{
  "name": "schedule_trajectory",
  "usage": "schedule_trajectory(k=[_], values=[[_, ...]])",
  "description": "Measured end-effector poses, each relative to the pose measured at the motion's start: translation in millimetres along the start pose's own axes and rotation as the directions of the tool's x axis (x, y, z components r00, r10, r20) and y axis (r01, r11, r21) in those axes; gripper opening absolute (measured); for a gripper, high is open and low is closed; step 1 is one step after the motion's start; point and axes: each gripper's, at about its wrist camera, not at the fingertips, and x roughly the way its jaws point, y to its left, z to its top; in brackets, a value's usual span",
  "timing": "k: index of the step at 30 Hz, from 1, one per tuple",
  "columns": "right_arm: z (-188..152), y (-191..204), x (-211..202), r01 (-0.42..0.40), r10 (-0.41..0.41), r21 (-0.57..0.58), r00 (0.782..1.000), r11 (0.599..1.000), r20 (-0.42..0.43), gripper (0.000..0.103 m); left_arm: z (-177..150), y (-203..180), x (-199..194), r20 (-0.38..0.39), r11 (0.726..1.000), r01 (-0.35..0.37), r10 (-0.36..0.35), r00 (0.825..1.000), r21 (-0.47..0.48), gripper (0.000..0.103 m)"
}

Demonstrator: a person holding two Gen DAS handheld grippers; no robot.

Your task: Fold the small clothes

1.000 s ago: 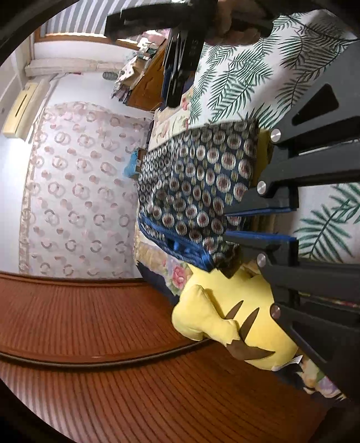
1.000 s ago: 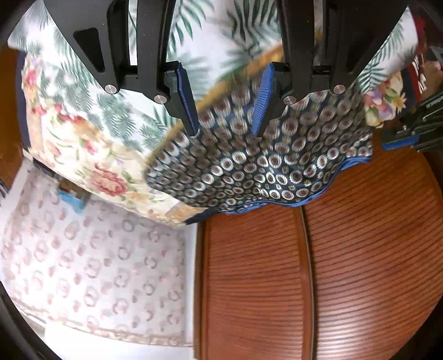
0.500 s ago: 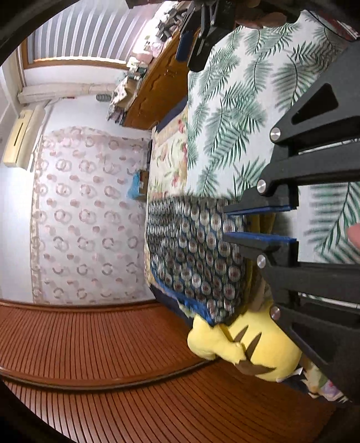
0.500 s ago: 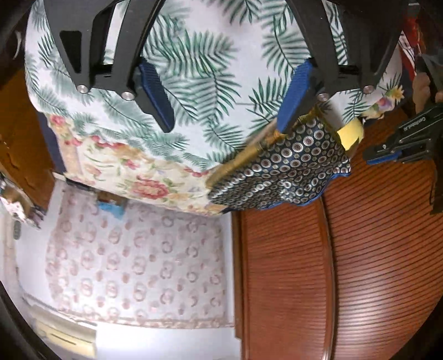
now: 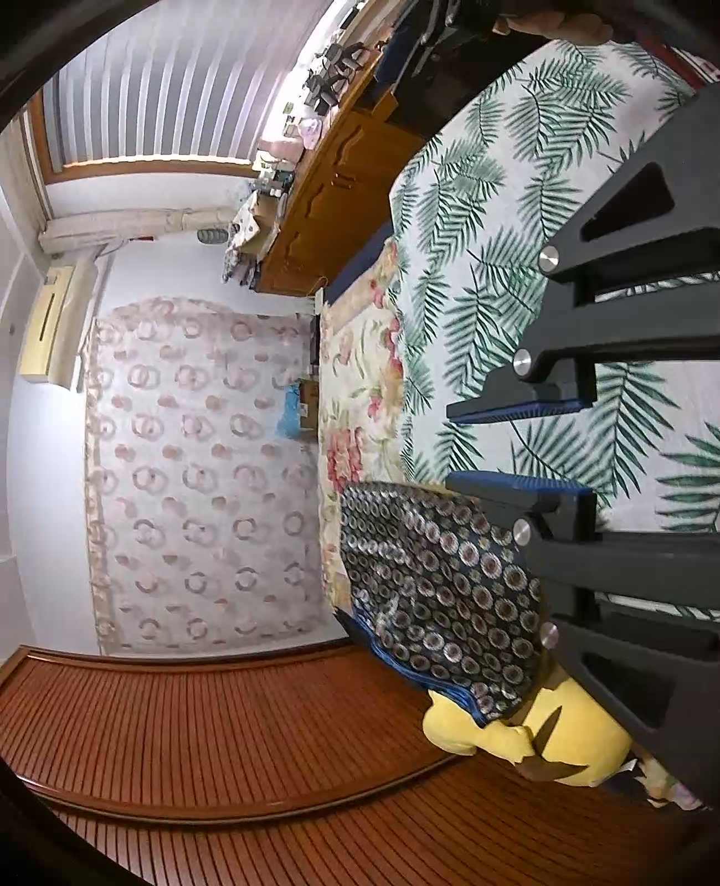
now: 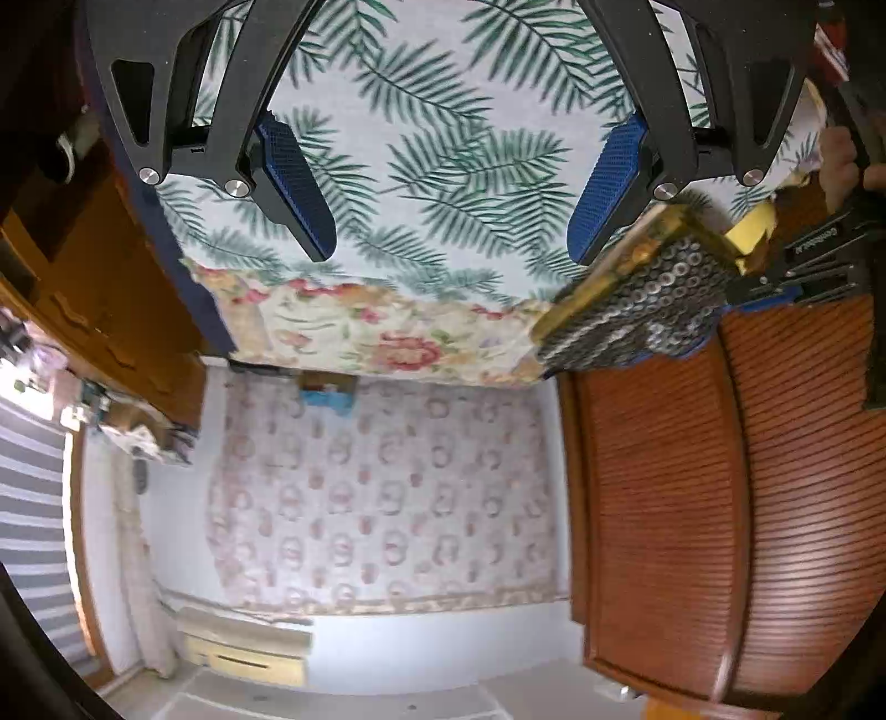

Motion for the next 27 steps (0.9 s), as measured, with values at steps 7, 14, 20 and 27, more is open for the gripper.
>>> schedule_trajectory(k=[7,14,20,27], values=[[-0.3,-16.5,-12.0,0.051,-0.052,0.034,0.998,0.998,0.024,0.088,7.2,-13.1,-5.2,0.019,1.0,0.001,-0.002,1.0,0.022,0.016],[-1.5,-20.0,-14.1,0.059,-0.06,0.04,0.998,0.997,0.027,0.088,7.5,-14.6,-9.5,0.028,1.0,0.0,0.0,1.0,0.023,0.016],[-2.3,-24.4,-15.1,0.084,-0.086,0.044,0.996,0.995,0.029,0.088,7.6,-15.2,-9.8,0.029,1.0,-0.009,0.009,1.0,0.026,0.016],[-3.6,-27.9,-14.3,0.099,-0.1,0.047,0.995,0.994,0.025,0.088,7.4,-15.5,-9.8,0.029,1.0,-0.008,0.007,1.0,0.024,0.016]])
